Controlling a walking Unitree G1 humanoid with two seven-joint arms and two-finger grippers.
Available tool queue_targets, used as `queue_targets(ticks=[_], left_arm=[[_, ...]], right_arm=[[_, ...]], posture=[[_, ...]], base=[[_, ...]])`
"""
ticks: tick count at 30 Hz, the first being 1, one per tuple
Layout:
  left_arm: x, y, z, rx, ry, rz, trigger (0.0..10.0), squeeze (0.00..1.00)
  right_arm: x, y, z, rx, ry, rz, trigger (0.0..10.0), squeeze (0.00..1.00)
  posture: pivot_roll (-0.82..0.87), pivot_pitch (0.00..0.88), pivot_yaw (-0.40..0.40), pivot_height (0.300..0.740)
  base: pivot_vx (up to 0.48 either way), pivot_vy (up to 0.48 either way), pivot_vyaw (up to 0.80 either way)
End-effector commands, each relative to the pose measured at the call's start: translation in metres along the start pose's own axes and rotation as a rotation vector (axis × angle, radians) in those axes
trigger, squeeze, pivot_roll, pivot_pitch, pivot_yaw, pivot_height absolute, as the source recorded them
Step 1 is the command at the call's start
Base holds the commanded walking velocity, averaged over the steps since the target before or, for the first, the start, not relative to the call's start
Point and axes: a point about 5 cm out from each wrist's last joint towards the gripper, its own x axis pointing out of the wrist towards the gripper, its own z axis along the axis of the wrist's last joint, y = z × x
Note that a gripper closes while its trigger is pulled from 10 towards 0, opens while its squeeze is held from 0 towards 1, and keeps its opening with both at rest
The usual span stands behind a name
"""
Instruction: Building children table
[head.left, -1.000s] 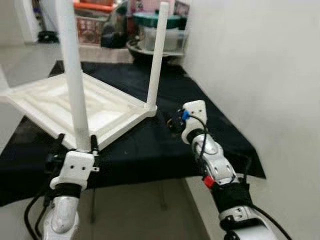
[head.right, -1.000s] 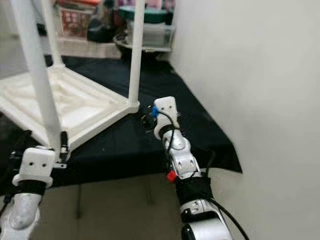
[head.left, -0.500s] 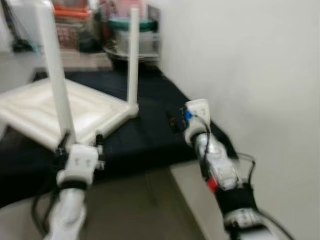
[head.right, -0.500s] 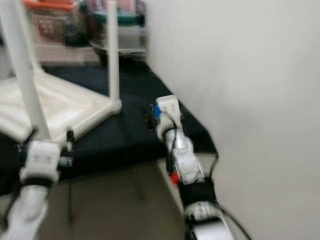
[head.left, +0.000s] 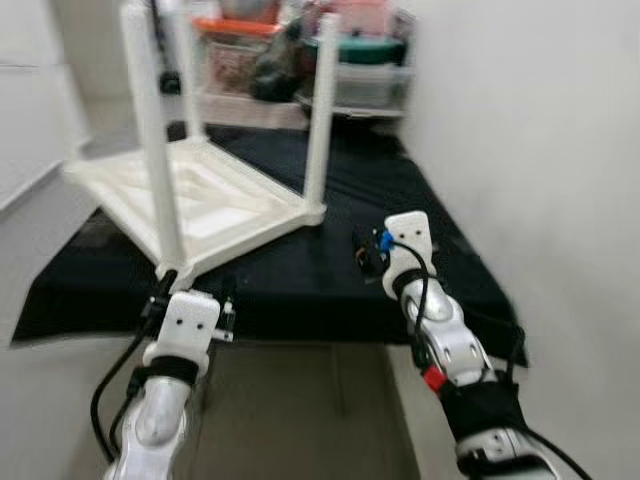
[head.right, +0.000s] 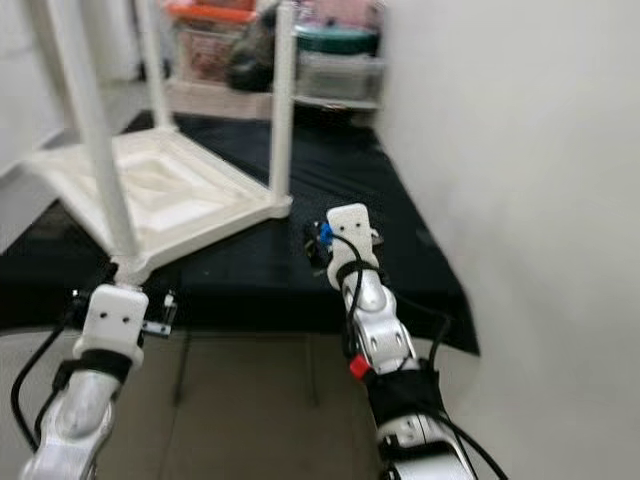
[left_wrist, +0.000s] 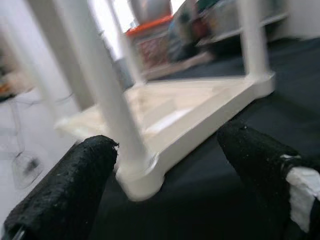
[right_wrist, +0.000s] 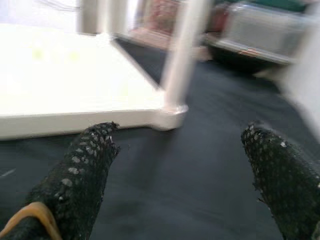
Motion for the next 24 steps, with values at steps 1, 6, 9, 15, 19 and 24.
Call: queue_targets(ticks=[1, 6, 9, 15, 19, 24], left_arm=[[0.002, -0.001, 0.000, -0.003, 0.005, -0.011, 10.0, 0.00], [0.002, 0.003, -0.001, 0.003, 0.009, 0.001, 10.0, 0.00], [0.003, 0.005, -0.002, 0.000, 0.013, 0.013, 10.0, 0.00], [0.008, 0.009, -0.001, -0.009, 0.003, 0.041, 10.0, 0.00], [0.011, 0.012, 0.000, -0.039, -0.010, 0.059, 10.0, 0.00], [0.017, 0.014, 0.003, -0.073, -0.027, 0.071, 10.0, 0.00]], right_arm=[[0.000, -0.007, 0.000, -0.004, 0.006, -0.029, 10.0, 0.00], [0.000, -0.007, -0.001, 0.024, 0.010, -0.038, 10.0, 0.00], [0.000, -0.009, -0.001, 0.064, 0.012, -0.058, 10.0, 0.00], [0.001, -0.013, -0.002, 0.069, 0.018, -0.073, 10.0, 0.00], [0.001, -0.014, -0.002, 0.070, 0.018, -0.076, 10.0, 0.00], [0.001, -0.013, -0.001, 0.077, 0.017, -0.080, 10.0, 0.00]], posture=[[0.12, 0.000, -0.128, 0.740], [0.13, 0.000, -0.131, 0.740], [0.13, 0.000, -0.132, 0.740], [0.12, 0.000, -0.129, 0.740], [0.12, 0.000, -0.128, 0.740], [0.12, 0.000, -0.128, 0.740]], base=[[0.000, 0.000, 0.80], [0.000, 0.000, 0.32], [0.000, 0.000, 0.00], [0.000, 0.000, 0.00], [0.000, 0.000, 0.00], [0.286, 0.000, 0.00]])
